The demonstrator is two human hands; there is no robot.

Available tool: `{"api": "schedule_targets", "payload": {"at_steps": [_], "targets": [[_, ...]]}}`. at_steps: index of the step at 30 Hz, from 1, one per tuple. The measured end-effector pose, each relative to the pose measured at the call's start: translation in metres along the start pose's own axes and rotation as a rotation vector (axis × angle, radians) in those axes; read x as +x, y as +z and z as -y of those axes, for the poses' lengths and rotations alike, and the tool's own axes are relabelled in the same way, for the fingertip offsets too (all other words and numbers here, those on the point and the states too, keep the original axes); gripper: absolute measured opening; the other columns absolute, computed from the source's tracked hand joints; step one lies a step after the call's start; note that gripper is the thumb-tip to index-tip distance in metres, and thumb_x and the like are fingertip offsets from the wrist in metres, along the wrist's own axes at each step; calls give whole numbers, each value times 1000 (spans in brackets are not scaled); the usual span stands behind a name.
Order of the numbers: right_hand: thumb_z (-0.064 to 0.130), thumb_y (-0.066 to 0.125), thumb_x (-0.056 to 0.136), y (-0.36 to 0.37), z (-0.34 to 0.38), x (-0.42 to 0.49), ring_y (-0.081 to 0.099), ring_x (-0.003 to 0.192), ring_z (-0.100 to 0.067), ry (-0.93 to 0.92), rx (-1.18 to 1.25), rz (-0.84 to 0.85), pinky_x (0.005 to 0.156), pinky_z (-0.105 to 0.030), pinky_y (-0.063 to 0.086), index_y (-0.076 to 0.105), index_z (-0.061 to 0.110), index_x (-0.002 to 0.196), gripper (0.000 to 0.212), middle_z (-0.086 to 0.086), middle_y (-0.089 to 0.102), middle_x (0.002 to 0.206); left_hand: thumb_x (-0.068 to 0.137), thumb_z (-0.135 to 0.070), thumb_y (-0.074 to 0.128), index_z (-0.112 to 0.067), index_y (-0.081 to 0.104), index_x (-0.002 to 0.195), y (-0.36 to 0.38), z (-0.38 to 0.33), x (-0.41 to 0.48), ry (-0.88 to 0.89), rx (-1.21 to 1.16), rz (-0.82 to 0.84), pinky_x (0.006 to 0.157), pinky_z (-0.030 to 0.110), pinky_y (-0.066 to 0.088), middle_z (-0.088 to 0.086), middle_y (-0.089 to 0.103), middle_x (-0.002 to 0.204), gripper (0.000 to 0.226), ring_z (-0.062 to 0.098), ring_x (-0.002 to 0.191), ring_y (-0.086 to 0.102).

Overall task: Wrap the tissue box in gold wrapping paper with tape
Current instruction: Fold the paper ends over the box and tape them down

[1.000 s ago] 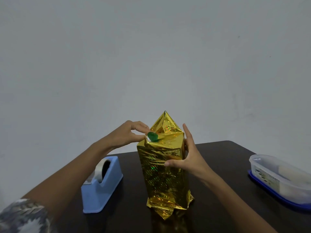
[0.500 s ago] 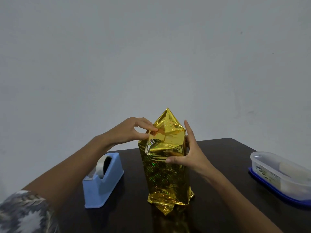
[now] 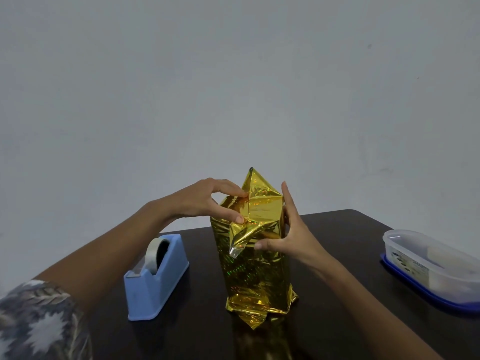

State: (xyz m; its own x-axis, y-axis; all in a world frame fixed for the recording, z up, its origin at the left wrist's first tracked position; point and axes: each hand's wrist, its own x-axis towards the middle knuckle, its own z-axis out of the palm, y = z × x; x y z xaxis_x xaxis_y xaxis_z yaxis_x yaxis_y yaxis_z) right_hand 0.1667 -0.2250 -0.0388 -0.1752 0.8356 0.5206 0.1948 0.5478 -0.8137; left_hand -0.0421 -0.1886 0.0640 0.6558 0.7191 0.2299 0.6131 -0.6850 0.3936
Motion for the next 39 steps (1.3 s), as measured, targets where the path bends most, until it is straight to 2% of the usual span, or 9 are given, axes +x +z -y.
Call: {"api": "schedule_targets", "payload": {"at_steps": [5, 9, 13, 16, 21, 25, 28, 36, 39], "targets": [[75, 78, 23, 0, -2, 0, 20, 142, -13, -8, 20, -11, 110, -31, 22, -8, 69, 122, 131, 4, 17, 156, 45, -82, 66, -48, 57, 119, 1, 0, 0, -18, 14, 8, 92, 22, 40, -25, 50, 128, 81, -4, 119, 45], [83, 69, 33, -2, -2, -1, 17, 136, -1, -37, 38, 38, 107, -27, 25, -10, 55, 136, 133, 20, 13, 146, 48, -81, 66, -42, 54, 127, 5, 4, -4, -19, -30, -34, 91, 20, 40, -23, 51, 130, 89, -3, 120, 46], [95, 35, 56, -7, 8, 8, 20, 135, -1, -118, -64, -97, 111, -42, 31, 43, 62, 113, 66, 29, 22, 138, 53, -76, 67, -49, 49, 127, 9, 6, -9, -9, -60, -70, 81, 9, 44, -22, 50, 132, 81, -1, 122, 46], [95, 23, 62, -13, 20, 19, 29, 135, -11, -110, -147, -52, 110, -49, 32, 63, 56, 88, 62, 38, 27, 128, 51, -78, 66, -57, 44, 124, 9, 3, -11, -4, -62, -81, 78, 7, 45, -32, 49, 125, 79, -8, 117, 45], [89, 2, 66, -19, 39, 33, 18, 135, -2, -79, -422, 39, 112, -44, 18, 63, 49, 98, 80, 18, 33, 138, 45, -84, 63, -55, 40, 129, 7, 5, -11, -20, -52, -81, 89, 22, 40, -26, 52, 124, 92, -5, 118, 46], [80, 6, 76, -15, 36, 46, 41, 121, -11, -22, -443, 13, 106, -36, 28, 68, 24, 113, 91, -1, 51, 134, 46, -83, 64, -48, 41, 134, 7, 4, -11, -18, -31, -70, 85, 16, 38, -18, 53, 129, 97, 0, 119, 47], [91, 2, 67, -13, 30, 45, 49, 122, -20, 58, -455, -10, 107, -48, 32, 64, 20, 119, 108, -4, 57, 131, 53, -69, 67, -45, 44, 133, 7, 3, -9, -14, -18, -63, 83, 13, 36, -17, 52, 129, 86, 1, 119, 47], [61, 14, 91, -9, 33, 37, 37, 135, -19, 117, -225, 48, 111, -40, 22, 51, 24, 133, 68, -2, 44, 145, 58, -57, 72, -37, 39, 139, 4, -1, -3, -40, 20, -44, 80, 13, 36, -13, 53, 127, 90, 5, 116, 48], [65, 16, 87, -9, 31, 37, 41, 132, -17, 103, -174, 51, 113, -40, 25, 48, 25, 136, 71, 1, 47, 142, 59, -51, 73, -37, 41, 137, 2, 0, -1, -54, 7, -35, 80, 14, 38, -12, 53, 128, 85, 5, 117, 47]]}}
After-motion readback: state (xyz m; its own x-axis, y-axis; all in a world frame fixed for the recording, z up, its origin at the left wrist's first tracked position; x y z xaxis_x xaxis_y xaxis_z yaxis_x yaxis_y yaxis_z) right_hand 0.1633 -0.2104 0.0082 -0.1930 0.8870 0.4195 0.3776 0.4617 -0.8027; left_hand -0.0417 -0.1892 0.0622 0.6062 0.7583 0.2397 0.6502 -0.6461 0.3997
